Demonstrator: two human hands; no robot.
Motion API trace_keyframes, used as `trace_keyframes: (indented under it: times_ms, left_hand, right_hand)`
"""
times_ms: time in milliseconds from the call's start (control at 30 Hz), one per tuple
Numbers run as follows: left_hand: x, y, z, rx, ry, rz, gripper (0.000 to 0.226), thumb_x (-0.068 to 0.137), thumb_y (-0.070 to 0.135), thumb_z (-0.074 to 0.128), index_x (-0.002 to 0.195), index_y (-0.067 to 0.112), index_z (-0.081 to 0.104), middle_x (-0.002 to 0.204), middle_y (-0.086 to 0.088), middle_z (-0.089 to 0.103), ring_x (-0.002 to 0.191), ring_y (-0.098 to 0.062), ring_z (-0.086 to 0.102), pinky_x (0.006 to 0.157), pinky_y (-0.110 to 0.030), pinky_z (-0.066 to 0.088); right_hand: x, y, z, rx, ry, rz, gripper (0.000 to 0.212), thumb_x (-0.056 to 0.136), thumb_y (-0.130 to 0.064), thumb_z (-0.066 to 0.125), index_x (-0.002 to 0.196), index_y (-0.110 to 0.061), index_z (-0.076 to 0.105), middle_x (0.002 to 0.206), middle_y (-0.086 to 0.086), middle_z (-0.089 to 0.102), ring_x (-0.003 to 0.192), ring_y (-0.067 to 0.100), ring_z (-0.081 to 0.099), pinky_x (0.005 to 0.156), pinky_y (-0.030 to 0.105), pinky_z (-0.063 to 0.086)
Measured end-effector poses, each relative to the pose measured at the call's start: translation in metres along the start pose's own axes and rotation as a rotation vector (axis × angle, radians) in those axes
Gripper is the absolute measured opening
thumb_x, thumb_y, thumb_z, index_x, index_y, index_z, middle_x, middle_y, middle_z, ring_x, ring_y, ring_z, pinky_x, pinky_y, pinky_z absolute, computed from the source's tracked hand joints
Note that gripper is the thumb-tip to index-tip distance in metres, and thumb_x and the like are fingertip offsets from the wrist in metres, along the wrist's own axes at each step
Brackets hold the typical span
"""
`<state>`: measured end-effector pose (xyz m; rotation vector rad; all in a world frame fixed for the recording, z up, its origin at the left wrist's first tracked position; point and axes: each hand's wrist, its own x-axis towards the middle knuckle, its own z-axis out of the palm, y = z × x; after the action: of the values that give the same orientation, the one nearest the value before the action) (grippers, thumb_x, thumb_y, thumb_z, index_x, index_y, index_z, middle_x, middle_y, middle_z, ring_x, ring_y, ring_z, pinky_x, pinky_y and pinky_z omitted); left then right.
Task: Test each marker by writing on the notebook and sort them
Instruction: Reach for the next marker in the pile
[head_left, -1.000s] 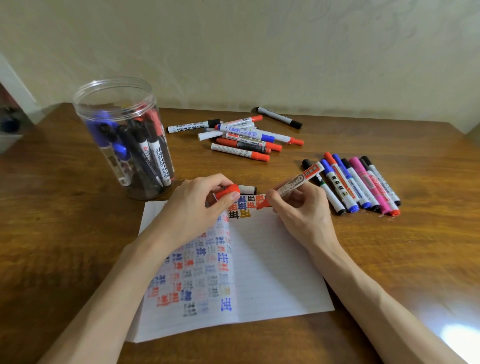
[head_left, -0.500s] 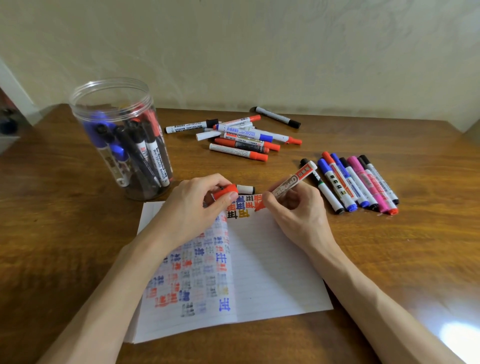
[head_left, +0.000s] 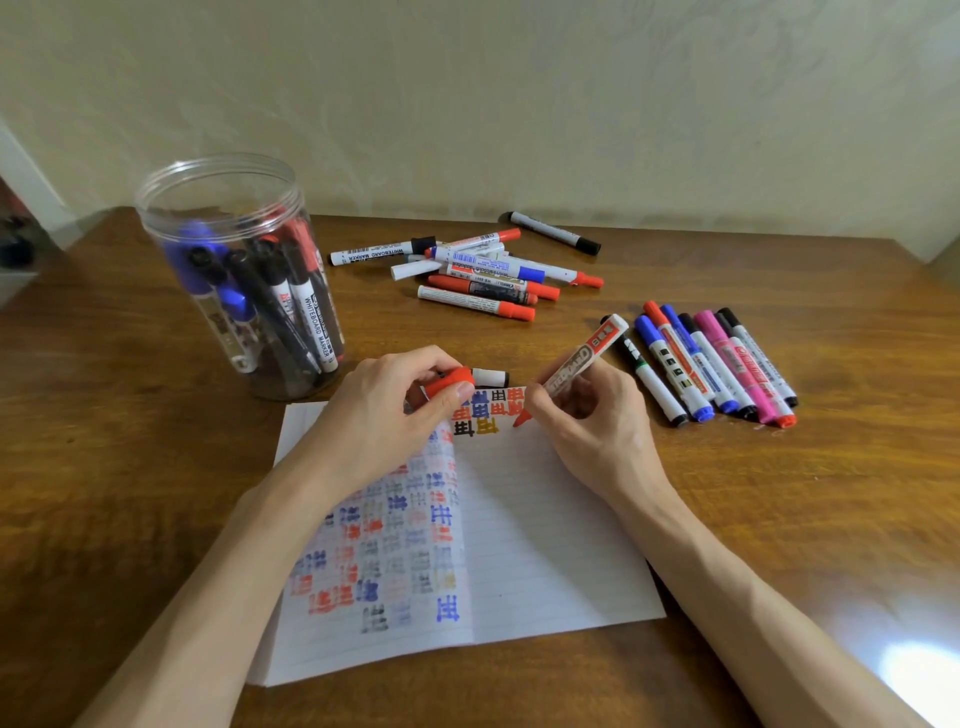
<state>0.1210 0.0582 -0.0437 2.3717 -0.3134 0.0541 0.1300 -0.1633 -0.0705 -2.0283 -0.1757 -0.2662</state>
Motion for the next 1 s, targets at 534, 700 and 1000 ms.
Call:
trace_keyframes:
  times_ms: [534, 700, 1000]
  left_hand:
    - [-0.0004, -0.0017, 0.0009, 0.012, -0.003, 0.008, 0.031, 0.097, 0.050, 0.057, 0.123, 0.033, 0.063, 0.113, 0.014, 0.070, 0.102, 0.001, 0.065, 0.075, -0.016, 0.055]
    - [0.0002, -0.0023, 0.0008, 0.004, -0.003, 0.012, 0.028, 0.098, 0.049, 0.058, 0.121, 0.034, 0.063, 0.112, 0.016, 0.070, 0.101, 0.001, 0.066, 0.077, -0.020, 0.058]
    - [0.0001, -0.0026, 0.0002, 0.005, -0.007, 0.012, 0.028, 0.098, 0.048, 0.058, 0.122, 0.033, 0.063, 0.112, 0.016, 0.070, 0.102, 0.000, 0.066, 0.079, -0.020, 0.057]
  right_hand:
    - [0.0000, -0.0006, 0.0008, 0.005, -0.056, 0.028, 0.011, 0.094, -0.029, 0.077, 0.087, -0.022, 0.073, 0.082, -0.007, 0.078, 0.069, 0.015, 0.072, 0.068, 0.046, 0.063]
    - [0.0001, -0.0005, 0.0004, -0.003, -0.053, 0.055, 0.013, 0.092, -0.027, 0.078, 0.085, -0.018, 0.074, 0.082, -0.008, 0.078, 0.076, 0.013, 0.075, 0.070, 0.042, 0.064]
    - [0.0003, -0.0011, 0.0000, -0.003, -0.030, 0.046, 0.014, 0.094, -0.030, 0.077, 0.086, -0.019, 0.073, 0.083, -0.008, 0.078, 0.076, 0.011, 0.074, 0.071, 0.040, 0.064]
